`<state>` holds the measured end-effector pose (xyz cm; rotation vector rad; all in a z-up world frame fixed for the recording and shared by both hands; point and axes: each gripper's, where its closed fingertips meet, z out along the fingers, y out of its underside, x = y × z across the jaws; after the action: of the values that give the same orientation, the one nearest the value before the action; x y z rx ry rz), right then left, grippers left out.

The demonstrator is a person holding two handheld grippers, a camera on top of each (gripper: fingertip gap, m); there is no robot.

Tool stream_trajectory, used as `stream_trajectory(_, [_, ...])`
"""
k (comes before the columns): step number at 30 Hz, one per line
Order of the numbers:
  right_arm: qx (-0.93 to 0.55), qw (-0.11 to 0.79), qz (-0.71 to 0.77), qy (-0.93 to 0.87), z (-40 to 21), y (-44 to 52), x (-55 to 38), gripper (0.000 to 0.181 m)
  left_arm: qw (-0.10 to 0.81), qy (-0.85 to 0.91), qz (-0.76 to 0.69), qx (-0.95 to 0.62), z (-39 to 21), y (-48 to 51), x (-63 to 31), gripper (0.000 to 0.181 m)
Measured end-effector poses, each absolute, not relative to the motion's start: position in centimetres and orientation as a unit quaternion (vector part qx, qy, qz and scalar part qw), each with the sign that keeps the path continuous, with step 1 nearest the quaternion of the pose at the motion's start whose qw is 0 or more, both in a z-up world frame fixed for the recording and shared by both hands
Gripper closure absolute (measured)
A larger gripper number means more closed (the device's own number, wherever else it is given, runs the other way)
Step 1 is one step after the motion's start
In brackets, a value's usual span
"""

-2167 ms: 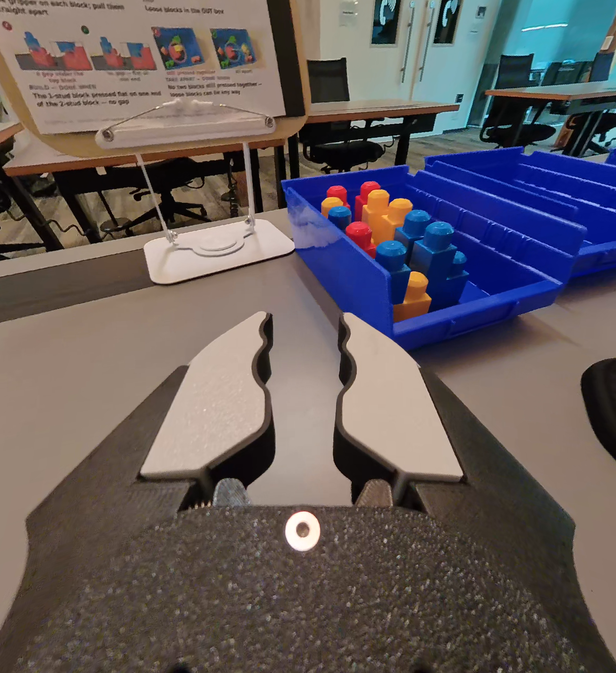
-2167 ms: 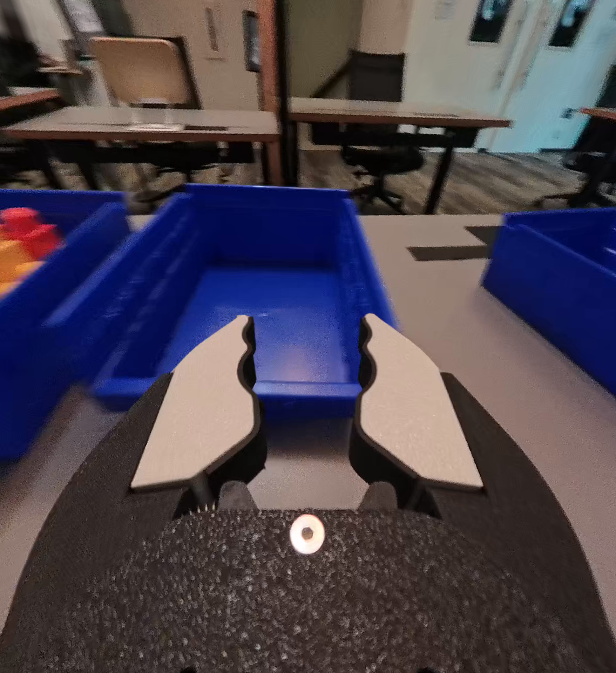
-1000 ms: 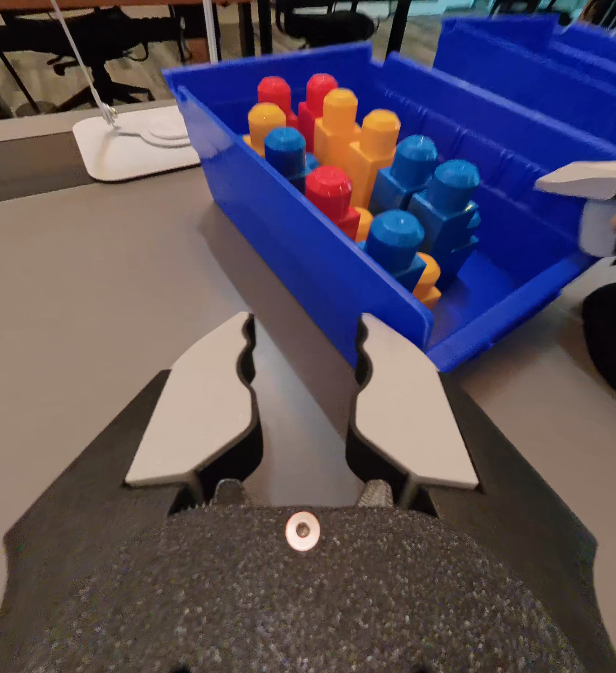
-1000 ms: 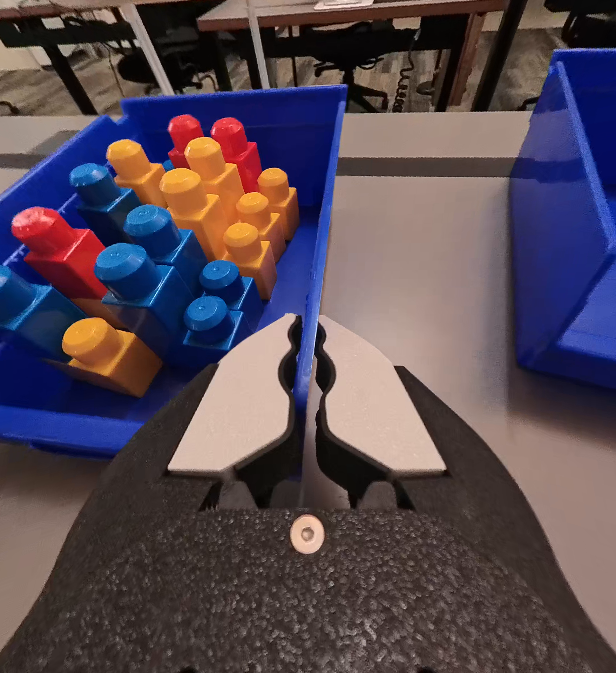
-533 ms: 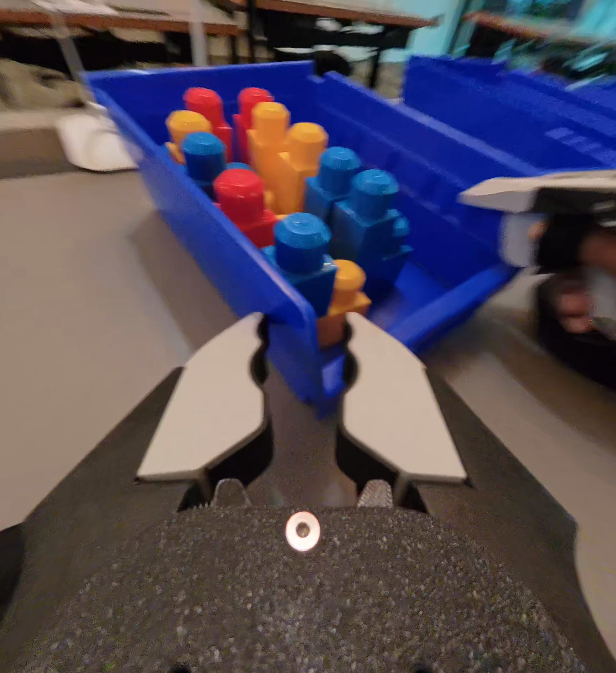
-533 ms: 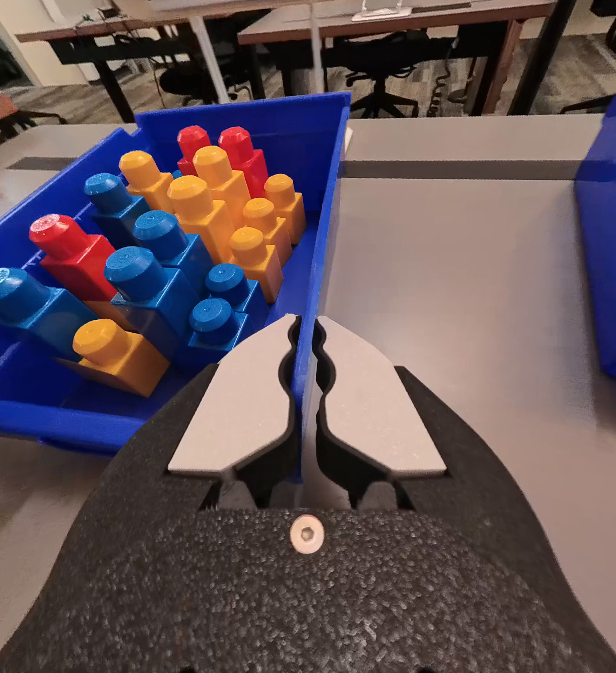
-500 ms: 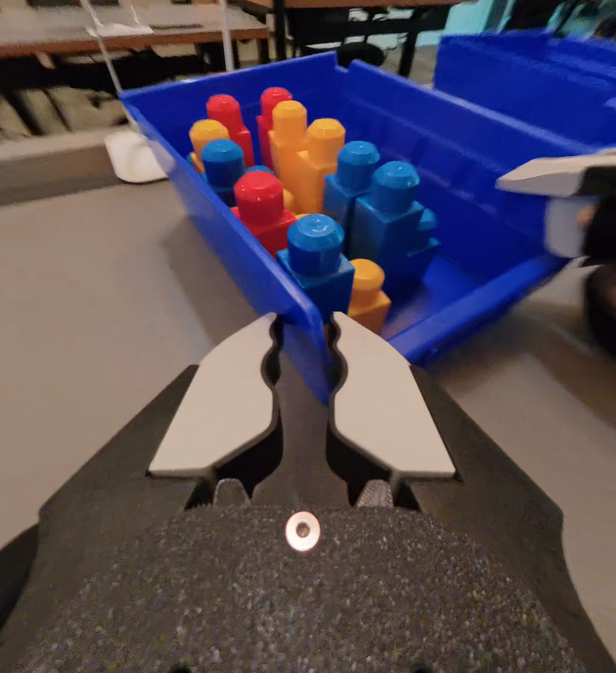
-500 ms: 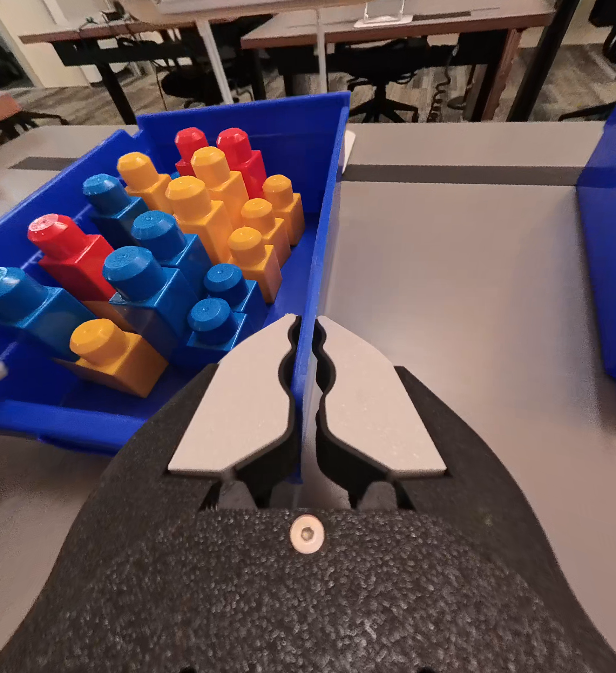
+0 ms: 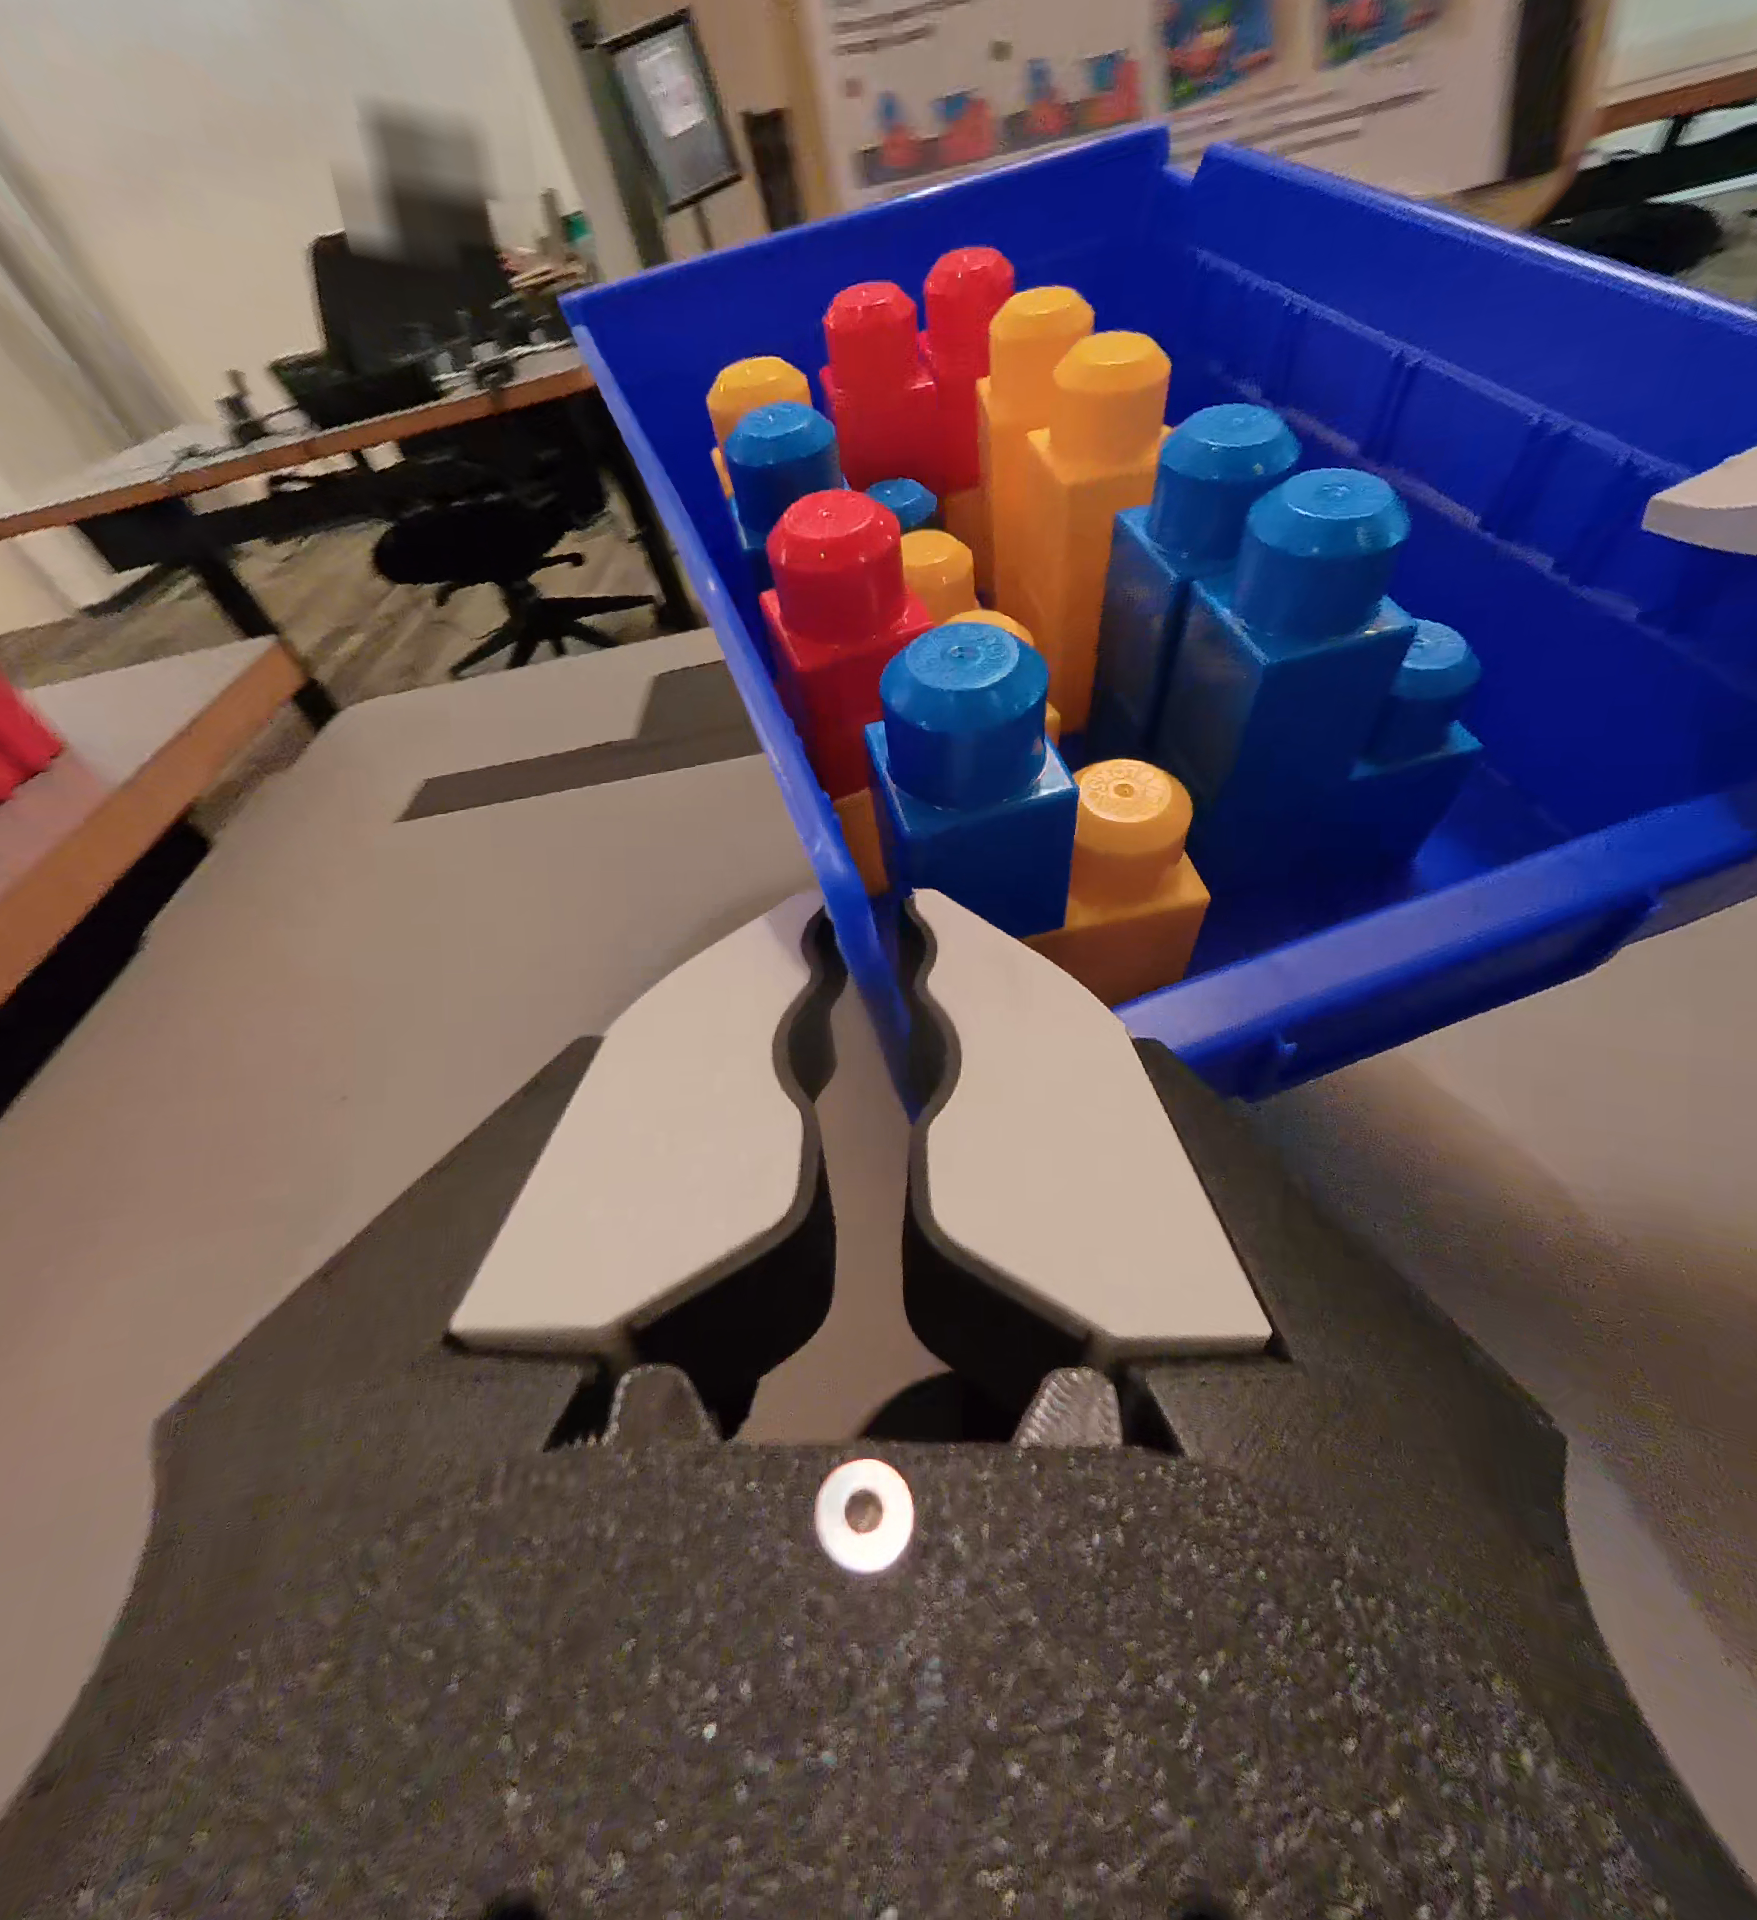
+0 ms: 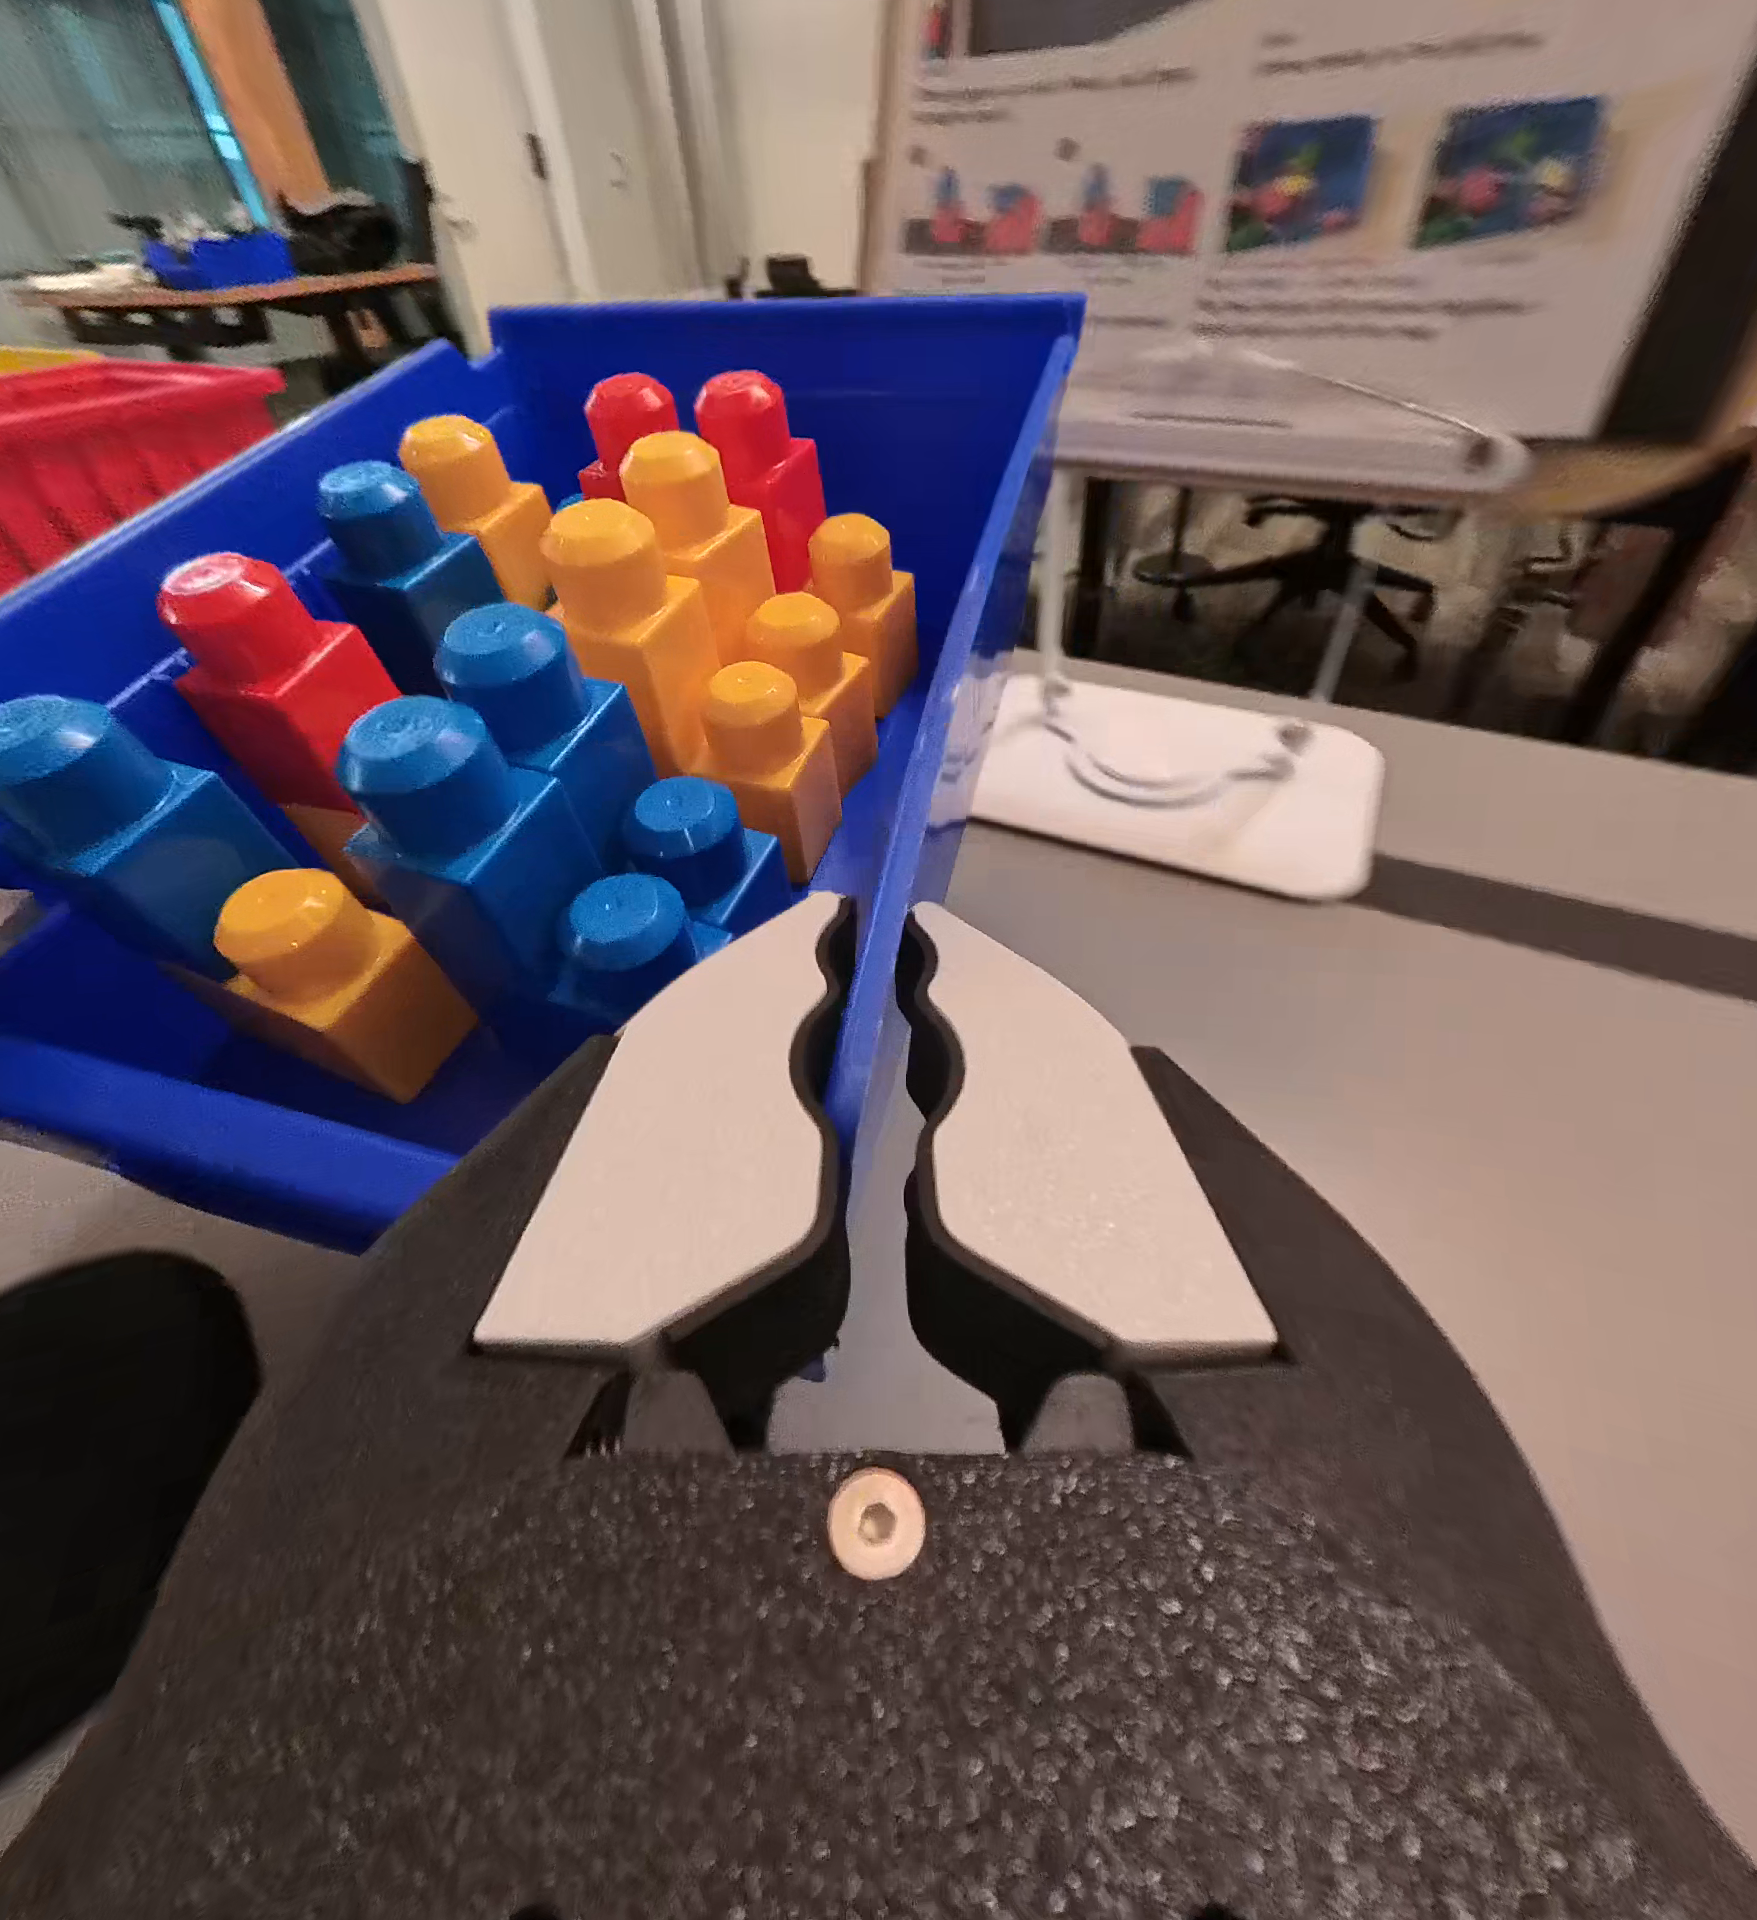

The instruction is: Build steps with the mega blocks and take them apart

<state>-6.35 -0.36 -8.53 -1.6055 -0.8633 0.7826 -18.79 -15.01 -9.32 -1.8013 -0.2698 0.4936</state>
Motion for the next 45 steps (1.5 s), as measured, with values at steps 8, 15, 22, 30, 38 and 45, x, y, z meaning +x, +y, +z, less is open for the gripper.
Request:
stream_trajectory(8, [-0.668,0.484,0.374,-0.423,-10.3,-2.5,-20.3,0.175,0.545,-0.204,0.24,-0.777,-10.7,-18.9,-29.7,0.172])
stream_trajectory(15, [-0.677,0.454,0.377,-0.44,-14.8,-2.6,-26.6,0.175,0.517,-0.235,0.227,-0.791,-15.0,-19.0,-35.3,0.172])
stream_trajectory(22, [-0.675,0.469,0.347,-0.452,-16.2,-2.2,-29.1,0.174,0.523,-0.264,0.219,-0.78,-17.6,-18.5,-38.3,0.175])
stream_trajectory(30, [-0.689,0.455,0.329,-0.458,-16.5,-1.0,-31.2,0.174,0.538,-0.286,0.223,-0.761,-17.5,-18.0,-39.8,0.174])
stream_trajectory(38, [-0.614,0.499,0.346,-0.504,-13.5,-2.1,-26.4,0.149,0.579,-0.259,0.249,-0.732,-16.0,-18.9,-39.8,0.16])
stream_trajectory(45, [-0.614,0.57,0.344,-0.424,-6.9,0.9,-7.0,0.137,0.601,-0.244,0.264,-0.714,-14.4,-19.3,-39.2,0.155])
